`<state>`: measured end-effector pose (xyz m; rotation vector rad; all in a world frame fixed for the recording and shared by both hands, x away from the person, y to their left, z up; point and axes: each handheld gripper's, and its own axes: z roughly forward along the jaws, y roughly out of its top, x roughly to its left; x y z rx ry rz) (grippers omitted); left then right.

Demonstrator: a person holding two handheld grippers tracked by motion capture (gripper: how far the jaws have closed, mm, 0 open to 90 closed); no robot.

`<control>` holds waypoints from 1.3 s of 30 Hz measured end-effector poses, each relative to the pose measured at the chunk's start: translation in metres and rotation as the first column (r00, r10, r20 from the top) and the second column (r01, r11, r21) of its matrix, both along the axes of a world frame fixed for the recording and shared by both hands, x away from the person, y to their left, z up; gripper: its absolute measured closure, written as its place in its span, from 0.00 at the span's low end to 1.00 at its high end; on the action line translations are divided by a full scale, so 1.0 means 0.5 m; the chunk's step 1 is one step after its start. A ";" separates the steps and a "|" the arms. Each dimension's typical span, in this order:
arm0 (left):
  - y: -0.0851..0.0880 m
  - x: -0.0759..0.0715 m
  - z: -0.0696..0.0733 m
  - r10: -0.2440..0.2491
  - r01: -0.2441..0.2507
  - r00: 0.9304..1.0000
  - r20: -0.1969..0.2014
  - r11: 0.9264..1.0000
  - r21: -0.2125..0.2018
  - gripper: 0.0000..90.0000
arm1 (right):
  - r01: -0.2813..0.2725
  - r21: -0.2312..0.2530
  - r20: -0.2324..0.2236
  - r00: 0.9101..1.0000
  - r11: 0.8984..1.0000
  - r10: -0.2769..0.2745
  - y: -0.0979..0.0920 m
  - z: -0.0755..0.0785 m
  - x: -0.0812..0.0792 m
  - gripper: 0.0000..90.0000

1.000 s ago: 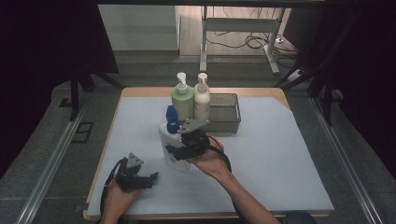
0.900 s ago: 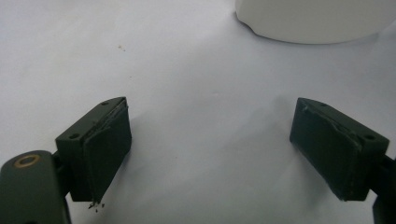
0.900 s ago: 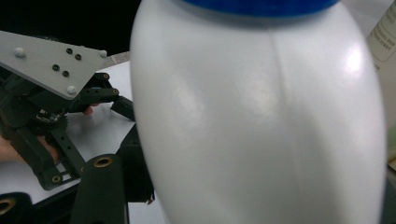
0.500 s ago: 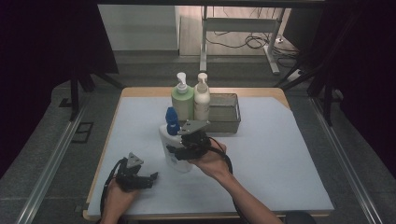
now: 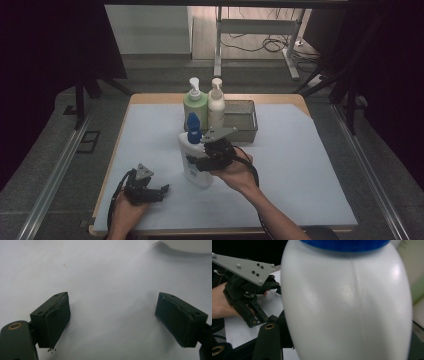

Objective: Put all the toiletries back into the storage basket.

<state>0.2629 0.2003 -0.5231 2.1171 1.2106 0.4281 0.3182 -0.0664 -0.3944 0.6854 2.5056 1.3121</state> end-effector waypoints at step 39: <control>0.000 0.000 0.000 0.002 -0.001 1.000 0.003 1.000 -0.003 0.14 | 0.233 0.002 0.006 0.973 0.973 -0.233 -0.206 0.041 0.042 0.45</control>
